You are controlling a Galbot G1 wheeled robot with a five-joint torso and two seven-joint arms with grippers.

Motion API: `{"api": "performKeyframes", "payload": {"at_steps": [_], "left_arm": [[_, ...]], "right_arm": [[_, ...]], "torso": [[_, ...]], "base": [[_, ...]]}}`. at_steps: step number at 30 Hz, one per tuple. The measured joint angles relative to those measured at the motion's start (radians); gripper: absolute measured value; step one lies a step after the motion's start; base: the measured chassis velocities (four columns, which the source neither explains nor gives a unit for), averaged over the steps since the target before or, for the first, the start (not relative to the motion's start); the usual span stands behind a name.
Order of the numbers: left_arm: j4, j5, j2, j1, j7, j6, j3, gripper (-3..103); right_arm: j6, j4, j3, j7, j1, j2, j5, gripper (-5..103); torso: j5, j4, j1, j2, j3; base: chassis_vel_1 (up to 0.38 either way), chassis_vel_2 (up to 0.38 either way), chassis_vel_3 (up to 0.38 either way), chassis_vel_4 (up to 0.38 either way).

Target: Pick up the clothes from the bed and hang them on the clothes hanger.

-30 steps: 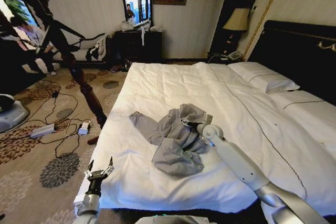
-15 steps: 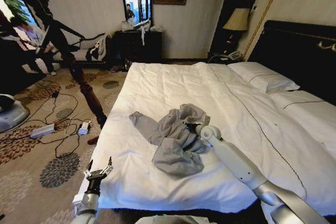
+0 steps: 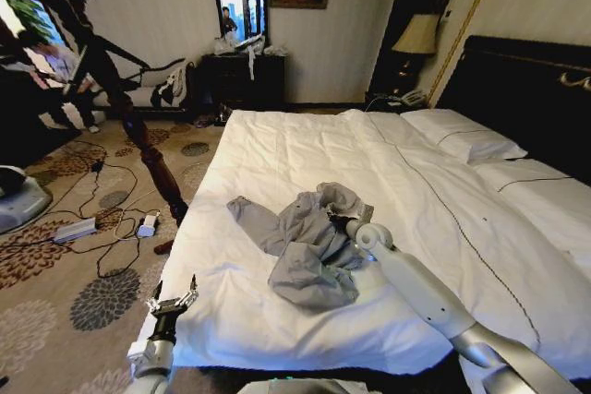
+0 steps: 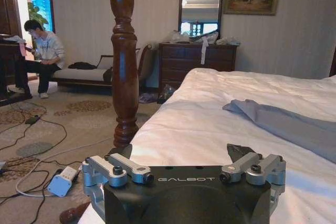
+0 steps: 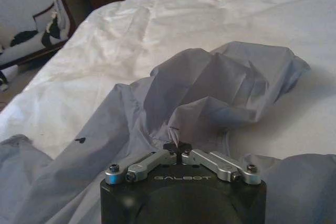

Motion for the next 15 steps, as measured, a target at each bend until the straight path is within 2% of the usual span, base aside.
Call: {"api": "performKeyframes", "payload": {"at_steps": [4,10,12,14,15], "left_arm": [[-0.001,-0.003,0.005,-0.001,-0.001,0.0,0.0,100],[-0.006,-0.02,0.02,-0.001,-0.002,0.0,-0.007,100],[-0.008,-0.028,0.027,0.001,-0.003,0.0,-0.011,100],[-0.008,-0.028,0.028,0.001,-0.003,0.0,-0.011,100],[-0.008,-0.029,0.028,0.0,-0.003,0.0,-0.011,100]], "right_arm": [[0.037,0.026,0.024,-0.05,-0.006,-0.01,0.007,0],[0.112,0.102,0.088,-0.115,0.031,-0.042,0.089,0],[0.197,0.153,0.109,-0.2,0.082,-0.08,0.16,0],[0.22,0.162,0.112,-0.23,0.095,-0.087,0.172,0],[0.278,0.189,0.114,-0.314,0.134,-0.106,0.207,0]], "torso": [[0.0001,-0.0001,0.0,0.0,0.0],[0.0,0.0,0.0,0.0,0.0],[0.0,0.0,0.0,0.0,0.0],[-0.0001,0.0,0.0,0.0,0.0],[0.0,0.0,0.0,0.0,0.0]], "base": [[0.0,0.0,0.0,0.0],[0.0,0.0,0.0,0.0],[0.0,0.0,0.0,0.0],[0.0,0.0,0.0,0.0],[0.0,0.0,0.0,0.0]]}}
